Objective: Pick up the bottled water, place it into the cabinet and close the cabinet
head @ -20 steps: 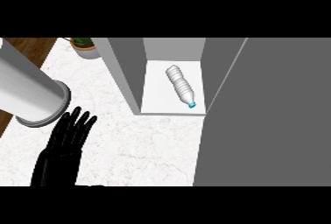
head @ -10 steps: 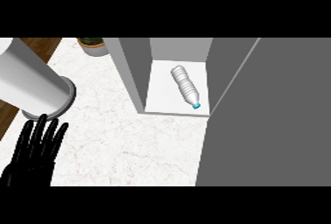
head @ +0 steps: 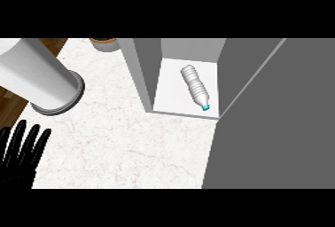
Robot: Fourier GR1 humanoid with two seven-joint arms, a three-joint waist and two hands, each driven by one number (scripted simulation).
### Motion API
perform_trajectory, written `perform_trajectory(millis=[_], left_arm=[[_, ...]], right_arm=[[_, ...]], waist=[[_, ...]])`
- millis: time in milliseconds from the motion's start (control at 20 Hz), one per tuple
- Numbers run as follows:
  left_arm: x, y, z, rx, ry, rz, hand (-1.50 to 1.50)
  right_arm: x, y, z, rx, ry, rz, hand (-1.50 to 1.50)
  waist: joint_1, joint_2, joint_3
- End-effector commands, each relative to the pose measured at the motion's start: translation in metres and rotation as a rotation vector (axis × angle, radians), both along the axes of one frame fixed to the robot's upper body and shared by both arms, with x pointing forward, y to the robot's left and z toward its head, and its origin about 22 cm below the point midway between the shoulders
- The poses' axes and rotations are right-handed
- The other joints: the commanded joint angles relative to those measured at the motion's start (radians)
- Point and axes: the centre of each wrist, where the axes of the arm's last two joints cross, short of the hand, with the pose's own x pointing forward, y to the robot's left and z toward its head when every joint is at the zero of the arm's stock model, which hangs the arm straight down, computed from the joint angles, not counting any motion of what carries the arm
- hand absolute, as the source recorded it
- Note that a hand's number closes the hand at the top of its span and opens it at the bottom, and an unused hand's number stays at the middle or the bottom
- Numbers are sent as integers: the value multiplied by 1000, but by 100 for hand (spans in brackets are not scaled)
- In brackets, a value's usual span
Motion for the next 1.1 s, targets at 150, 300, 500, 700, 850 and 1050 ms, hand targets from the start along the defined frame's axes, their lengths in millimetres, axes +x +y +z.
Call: perform_trajectory(millis=[150, 300, 500, 700, 850, 1050], left_arm=[[-3, 16, 4, 10, -21, -47, -150], [-4, 22, 11, 21, -9, -72, -150], [-1, 23, 12, 24, -31, -76, -150], [2, 27, 16, 37, -37, -90, -150], [0, 28, 15, 46, -16, -109, -150], [4, 33, 20, 48, -28, -116, -150]], right_arm=[[-1, 28, 19, 61, -38, 210, 150], [5, 28, 15, 49, -48, 214, 150], [12, 26, 17, -2, -86, 234, 150], [19, 20, 20, -127, -143, 290, 150], [25, 14, 25, -194, -201, 334, -150], [30, 18, 27, -172, -228, 341, 150]], waist=[[48, 18, -4], [83, 26, -3], [92, 32, -7], [120, 31, -11], [146, 30, -13], [136, 27, -13]])
